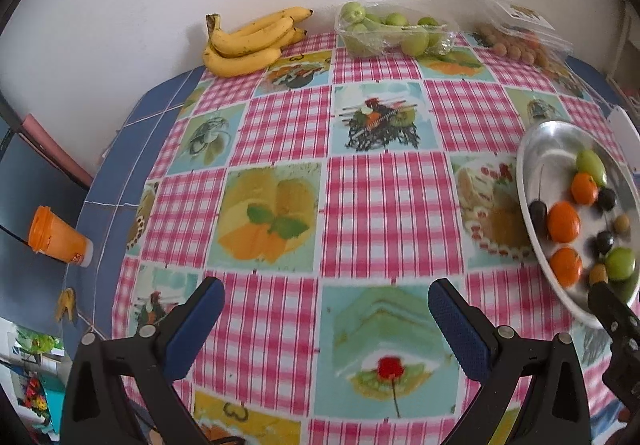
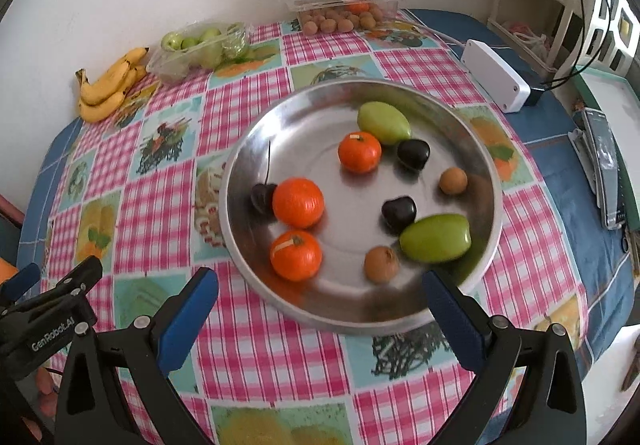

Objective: Organize fruits

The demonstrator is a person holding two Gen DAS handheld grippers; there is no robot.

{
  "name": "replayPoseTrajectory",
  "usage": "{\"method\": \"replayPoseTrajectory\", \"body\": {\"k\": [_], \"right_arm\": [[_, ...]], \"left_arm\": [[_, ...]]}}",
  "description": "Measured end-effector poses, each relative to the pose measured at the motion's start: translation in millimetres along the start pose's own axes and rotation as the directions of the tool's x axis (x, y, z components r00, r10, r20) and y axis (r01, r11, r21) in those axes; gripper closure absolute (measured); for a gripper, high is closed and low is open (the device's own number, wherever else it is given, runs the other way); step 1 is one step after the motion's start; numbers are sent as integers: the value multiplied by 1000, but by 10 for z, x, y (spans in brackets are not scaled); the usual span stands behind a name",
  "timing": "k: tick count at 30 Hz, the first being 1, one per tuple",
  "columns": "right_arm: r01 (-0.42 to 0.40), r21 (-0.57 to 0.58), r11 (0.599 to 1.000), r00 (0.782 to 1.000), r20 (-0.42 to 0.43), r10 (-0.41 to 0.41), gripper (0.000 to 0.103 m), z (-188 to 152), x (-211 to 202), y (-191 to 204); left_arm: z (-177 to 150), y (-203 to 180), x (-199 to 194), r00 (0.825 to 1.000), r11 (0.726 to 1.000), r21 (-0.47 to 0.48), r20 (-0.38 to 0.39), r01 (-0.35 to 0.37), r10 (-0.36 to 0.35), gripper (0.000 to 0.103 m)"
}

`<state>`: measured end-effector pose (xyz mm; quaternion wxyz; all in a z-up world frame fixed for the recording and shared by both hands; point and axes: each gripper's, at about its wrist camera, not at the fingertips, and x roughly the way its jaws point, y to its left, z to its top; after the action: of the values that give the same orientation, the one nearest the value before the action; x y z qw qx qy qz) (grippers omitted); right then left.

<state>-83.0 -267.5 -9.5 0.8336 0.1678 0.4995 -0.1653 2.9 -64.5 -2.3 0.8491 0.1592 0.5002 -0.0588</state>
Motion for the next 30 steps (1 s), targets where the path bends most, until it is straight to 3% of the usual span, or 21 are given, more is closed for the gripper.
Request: {"method": "replayPoseTrajectory", "body": {"k": [9, 30], "right_arm": [[24, 6, 1000, 998, 49, -24, 1, -76, -143, -2], [34, -21, 999, 998, 45, -33, 1, -72, -138, 61]], "left_arm": [[-221, 118, -70, 1000, 1000, -10, 11, -9, 9, 0], [-182, 197, -126, 999, 999, -49, 40, 2, 0, 0]]}}
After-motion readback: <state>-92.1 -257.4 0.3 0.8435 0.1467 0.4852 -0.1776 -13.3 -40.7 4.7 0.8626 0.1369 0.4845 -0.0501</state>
